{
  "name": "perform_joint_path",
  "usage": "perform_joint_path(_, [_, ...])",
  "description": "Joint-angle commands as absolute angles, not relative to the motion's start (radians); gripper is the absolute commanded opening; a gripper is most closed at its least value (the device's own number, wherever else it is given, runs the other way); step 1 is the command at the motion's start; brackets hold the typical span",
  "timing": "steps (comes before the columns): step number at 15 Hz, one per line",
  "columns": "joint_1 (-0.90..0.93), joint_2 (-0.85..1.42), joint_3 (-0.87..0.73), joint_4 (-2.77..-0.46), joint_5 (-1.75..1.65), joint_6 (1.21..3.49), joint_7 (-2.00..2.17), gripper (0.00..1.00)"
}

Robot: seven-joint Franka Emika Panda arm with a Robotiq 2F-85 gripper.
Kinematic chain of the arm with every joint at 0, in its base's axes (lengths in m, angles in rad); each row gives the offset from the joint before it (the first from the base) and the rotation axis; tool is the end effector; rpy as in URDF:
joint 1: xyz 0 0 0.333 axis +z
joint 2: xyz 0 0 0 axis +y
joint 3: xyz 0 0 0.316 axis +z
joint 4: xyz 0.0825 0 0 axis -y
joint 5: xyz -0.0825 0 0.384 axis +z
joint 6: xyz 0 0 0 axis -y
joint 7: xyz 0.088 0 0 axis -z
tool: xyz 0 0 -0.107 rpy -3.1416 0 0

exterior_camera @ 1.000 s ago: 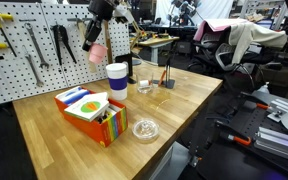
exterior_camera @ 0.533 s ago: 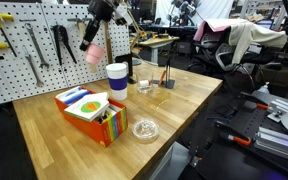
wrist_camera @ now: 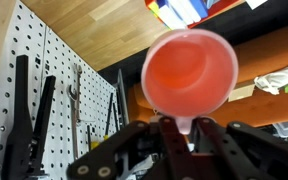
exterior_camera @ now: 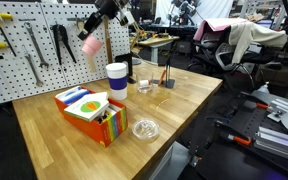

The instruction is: Pour the water in the pink cup into the white and blue cup

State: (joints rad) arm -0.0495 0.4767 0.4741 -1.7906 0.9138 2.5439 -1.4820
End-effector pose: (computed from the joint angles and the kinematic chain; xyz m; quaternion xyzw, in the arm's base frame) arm 0.6332 0.2393 0.3391 -0.7747 -0.4812 -0.3005 0.2791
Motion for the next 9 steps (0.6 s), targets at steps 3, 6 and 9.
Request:
perform_joint_path(3, [-0.037,0.441,0.419,-1.823,1.160,2.474,-1.640,0.04])
perform_joint_path(6, [0.015,0.463,0.357,-1.800,1.163,2.466,-1.623,0.15])
perform_joint_path(9, [0.018,0.461,0.351,-1.802,1.166,2.459,-1.624,0.15])
